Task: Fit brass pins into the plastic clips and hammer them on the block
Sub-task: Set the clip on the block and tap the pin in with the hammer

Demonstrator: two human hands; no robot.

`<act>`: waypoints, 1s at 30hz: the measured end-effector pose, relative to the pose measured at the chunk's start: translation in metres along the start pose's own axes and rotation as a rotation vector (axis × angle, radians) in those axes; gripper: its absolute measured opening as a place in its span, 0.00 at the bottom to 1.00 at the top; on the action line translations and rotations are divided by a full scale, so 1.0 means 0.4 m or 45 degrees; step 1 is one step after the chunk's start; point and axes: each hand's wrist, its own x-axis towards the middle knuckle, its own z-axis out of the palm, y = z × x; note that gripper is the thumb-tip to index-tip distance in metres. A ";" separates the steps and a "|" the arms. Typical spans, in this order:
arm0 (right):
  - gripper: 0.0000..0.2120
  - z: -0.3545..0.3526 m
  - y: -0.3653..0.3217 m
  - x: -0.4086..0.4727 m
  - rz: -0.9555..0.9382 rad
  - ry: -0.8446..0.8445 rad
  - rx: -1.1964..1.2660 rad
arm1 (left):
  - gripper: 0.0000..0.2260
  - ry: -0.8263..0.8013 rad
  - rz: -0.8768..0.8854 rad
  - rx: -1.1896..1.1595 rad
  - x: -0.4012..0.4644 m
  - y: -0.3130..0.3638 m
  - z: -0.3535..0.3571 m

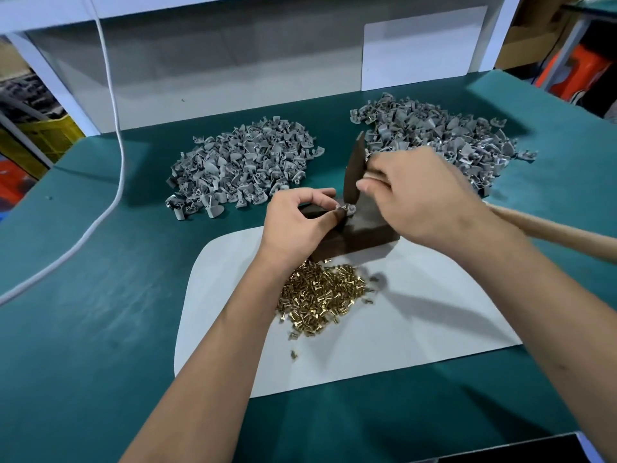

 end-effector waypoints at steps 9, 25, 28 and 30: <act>0.10 -0.034 0.137 -0.005 0.308 -0.191 0.084 | 0.04 0.013 -0.073 -0.141 0.001 -0.004 0.002; 0.08 -0.044 0.169 -0.034 0.217 -0.528 -0.124 | 0.03 0.069 0.027 -0.144 0.006 -0.005 0.000; 0.07 -0.055 0.137 -0.009 0.142 -0.240 0.025 | 0.03 0.083 0.056 -0.150 0.004 -0.004 0.003; 0.06 -0.031 0.086 0.006 0.103 -0.101 0.233 | 0.03 0.095 0.085 -0.158 0.004 -0.003 0.004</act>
